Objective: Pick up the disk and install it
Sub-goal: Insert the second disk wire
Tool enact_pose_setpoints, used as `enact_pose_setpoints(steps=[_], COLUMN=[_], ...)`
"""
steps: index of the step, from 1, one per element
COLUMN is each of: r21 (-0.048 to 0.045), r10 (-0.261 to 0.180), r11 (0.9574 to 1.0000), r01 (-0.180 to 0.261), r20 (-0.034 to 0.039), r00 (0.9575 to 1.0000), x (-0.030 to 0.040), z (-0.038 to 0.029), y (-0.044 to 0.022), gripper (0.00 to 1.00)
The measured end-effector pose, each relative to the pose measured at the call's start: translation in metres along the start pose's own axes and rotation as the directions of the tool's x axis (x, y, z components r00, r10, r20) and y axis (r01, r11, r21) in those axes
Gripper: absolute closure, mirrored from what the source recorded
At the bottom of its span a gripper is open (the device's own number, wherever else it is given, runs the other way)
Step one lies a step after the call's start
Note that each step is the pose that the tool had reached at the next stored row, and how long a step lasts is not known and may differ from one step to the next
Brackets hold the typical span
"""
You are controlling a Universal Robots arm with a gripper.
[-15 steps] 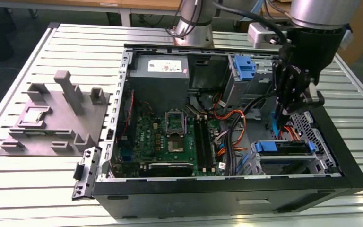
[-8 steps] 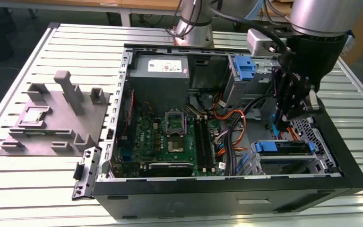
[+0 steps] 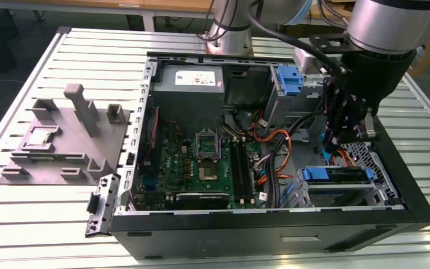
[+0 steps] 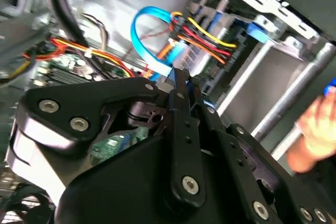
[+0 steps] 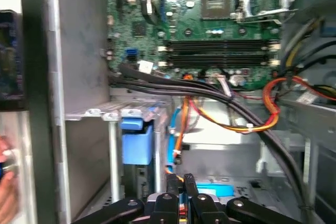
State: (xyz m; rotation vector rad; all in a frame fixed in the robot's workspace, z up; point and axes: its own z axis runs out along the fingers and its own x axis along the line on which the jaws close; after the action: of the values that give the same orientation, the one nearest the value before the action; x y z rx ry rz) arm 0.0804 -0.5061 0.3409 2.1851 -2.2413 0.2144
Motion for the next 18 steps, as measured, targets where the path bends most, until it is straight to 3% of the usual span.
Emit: enact_pose_setpoints(steps=[7, 15, 16, 18], r21=[0.0018, 0.0021, 0.0025, 0.003], r10=[0.0, 0.001, 0.001, 0.002], r11=[1.0, 1.0, 1.0, 1.0], r01=[0.0, -0.001, -0.001, -0.002], r20=[0.0033, 0.0034, 0.0056, 0.0193], r00=[1.0, 1.0, 1.0, 0.9998], x=[0.0127, 0.0149, 0.0167, 0.0202], z=[0.0013, 0.0027, 0.003, 0.0038], y=[-0.0007, -0.0043, -0.0044, -0.0045], gripper=[0.84, 0.84, 0.84, 0.84])
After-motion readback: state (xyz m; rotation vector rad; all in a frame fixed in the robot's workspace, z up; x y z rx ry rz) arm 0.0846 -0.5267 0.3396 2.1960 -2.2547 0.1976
